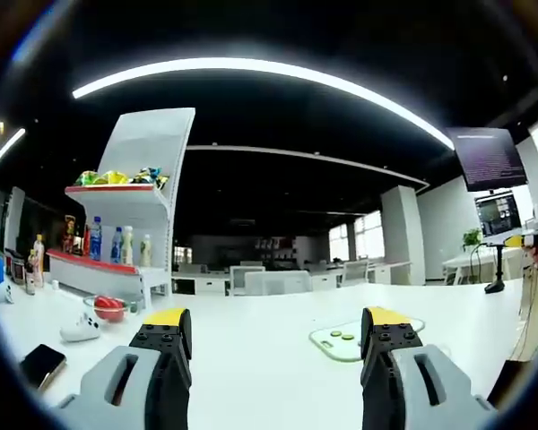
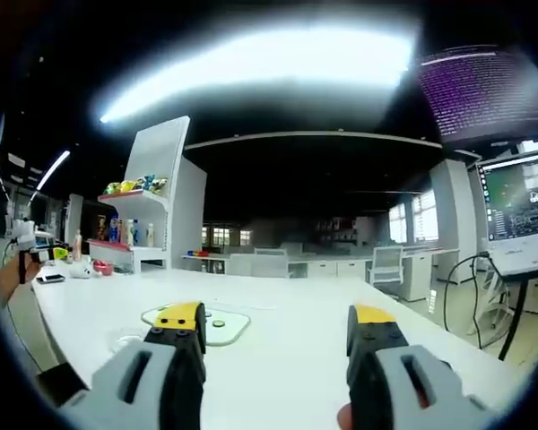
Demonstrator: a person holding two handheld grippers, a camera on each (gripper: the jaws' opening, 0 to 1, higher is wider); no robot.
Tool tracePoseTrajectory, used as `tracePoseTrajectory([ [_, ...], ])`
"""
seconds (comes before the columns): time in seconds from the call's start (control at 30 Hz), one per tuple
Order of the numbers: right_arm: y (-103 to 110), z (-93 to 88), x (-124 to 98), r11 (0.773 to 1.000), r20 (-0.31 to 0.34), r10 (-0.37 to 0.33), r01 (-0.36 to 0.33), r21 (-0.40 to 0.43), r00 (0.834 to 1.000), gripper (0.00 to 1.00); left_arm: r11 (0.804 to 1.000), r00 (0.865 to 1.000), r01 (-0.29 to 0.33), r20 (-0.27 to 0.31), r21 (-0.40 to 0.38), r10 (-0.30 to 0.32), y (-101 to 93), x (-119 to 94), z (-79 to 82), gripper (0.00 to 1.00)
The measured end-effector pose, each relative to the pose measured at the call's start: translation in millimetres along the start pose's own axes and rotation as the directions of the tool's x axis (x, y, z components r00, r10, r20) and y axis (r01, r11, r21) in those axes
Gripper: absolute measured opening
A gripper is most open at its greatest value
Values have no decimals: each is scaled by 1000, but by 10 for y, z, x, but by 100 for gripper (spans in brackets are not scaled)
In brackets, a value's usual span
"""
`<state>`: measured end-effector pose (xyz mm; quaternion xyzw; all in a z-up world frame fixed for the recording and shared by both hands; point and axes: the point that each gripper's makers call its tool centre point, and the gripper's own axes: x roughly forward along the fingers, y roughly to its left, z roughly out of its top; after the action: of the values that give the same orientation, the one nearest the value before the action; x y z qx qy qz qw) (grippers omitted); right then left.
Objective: Open the petri dish lid, add cucumber slices into the petri dish, and close the lid
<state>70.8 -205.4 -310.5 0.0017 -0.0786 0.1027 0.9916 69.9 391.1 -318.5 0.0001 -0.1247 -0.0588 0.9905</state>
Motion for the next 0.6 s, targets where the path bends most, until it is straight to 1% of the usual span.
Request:
tracePoseTrajectory([
  [0.2,-8,-49,34,1000,7,-10,9,29,1000,63,1000,1000,0,-16,-2,0,-14,13,-38,77],
  [0.33,8,-86,66,1000,0,2,-1,30,1000,63,1000,1000,4,-22,0,-4,-30,19,-53,77],
  [0.5,-6,-69,78,999,4,0,0,33,1000,63,1000,1000,4,-12,-8,-4,-42,31,-43,77],
  [0.6,-22,-55,76,1000,6,-1,1,31,1000,63,1000,1000,10,-16,-9,-11,-63,52,-65,77],
])
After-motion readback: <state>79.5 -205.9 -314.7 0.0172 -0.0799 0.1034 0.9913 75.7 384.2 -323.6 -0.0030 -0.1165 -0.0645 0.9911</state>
